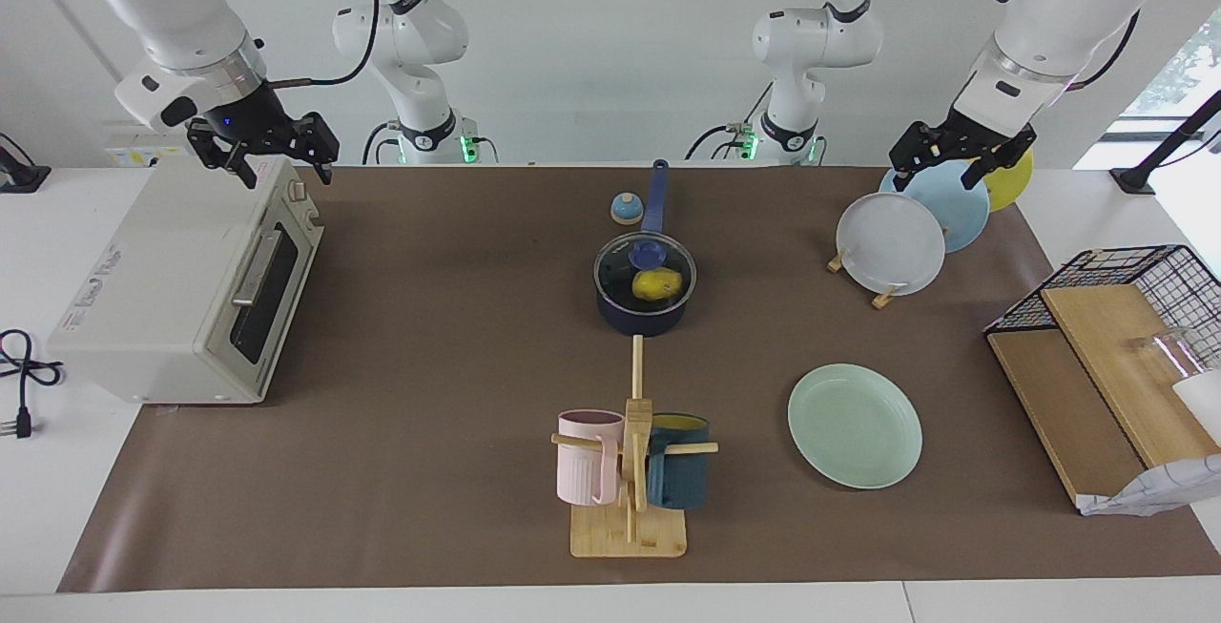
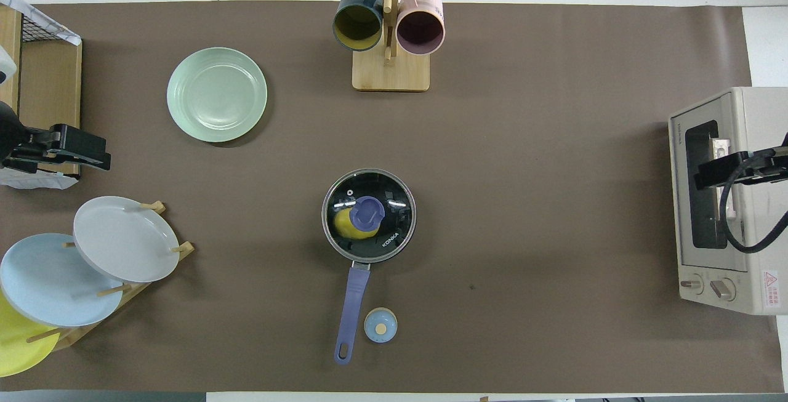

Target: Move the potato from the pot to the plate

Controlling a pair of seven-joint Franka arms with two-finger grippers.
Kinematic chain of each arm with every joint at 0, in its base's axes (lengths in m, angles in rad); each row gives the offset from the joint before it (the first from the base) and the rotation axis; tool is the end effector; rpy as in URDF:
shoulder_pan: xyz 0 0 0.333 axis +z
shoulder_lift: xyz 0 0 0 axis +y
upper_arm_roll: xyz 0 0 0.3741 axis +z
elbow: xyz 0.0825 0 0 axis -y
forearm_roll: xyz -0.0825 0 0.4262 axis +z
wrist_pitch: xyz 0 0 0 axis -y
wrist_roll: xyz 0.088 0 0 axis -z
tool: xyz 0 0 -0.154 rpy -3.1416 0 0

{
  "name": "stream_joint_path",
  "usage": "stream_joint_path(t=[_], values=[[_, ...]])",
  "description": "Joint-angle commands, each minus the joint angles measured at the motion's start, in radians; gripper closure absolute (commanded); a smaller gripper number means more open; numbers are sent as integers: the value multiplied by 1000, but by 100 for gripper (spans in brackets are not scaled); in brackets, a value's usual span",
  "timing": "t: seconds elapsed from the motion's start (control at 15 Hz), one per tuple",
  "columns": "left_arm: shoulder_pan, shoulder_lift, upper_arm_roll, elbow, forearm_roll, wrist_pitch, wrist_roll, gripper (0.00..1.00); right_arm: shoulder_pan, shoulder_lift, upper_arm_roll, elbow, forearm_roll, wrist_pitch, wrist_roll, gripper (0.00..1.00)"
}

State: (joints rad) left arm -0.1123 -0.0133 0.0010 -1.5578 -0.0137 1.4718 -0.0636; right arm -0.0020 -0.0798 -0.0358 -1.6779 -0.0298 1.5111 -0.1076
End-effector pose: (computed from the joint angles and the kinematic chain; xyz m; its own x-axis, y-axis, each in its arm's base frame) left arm 0.5742 -0.0664 0.6419 0.9961 -0.0487 -0.0734 -0.0482 -0.9988 0.0091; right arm 0.5544 -0.0265 0.6223 0.9936 0.0684 -0.0893 0.0703 -0.9974 0.0174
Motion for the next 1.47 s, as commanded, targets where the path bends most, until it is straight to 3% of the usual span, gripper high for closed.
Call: stream_joint_path(t=[0.0,0.47,0.73,1.0,1.4], values=[[-9,-22,4,-18,6,-4,-13,0,-13,-6,13,-3,10,14,5,0],[-9,-20,2,-18,6,7,-16,0,-15,-1,10,1,16,0,54,0],[0,-20,4,-19,6,5,-13,0,-15,15,89,24,54,1,63,0],[0,-43,4,-59,6,-5,-15,0,-12,43,203,79,59,-9,228,0],[-35,-53,-13,-57,8,-4,-15,0,77,89,221,124,99,0,324,0]])
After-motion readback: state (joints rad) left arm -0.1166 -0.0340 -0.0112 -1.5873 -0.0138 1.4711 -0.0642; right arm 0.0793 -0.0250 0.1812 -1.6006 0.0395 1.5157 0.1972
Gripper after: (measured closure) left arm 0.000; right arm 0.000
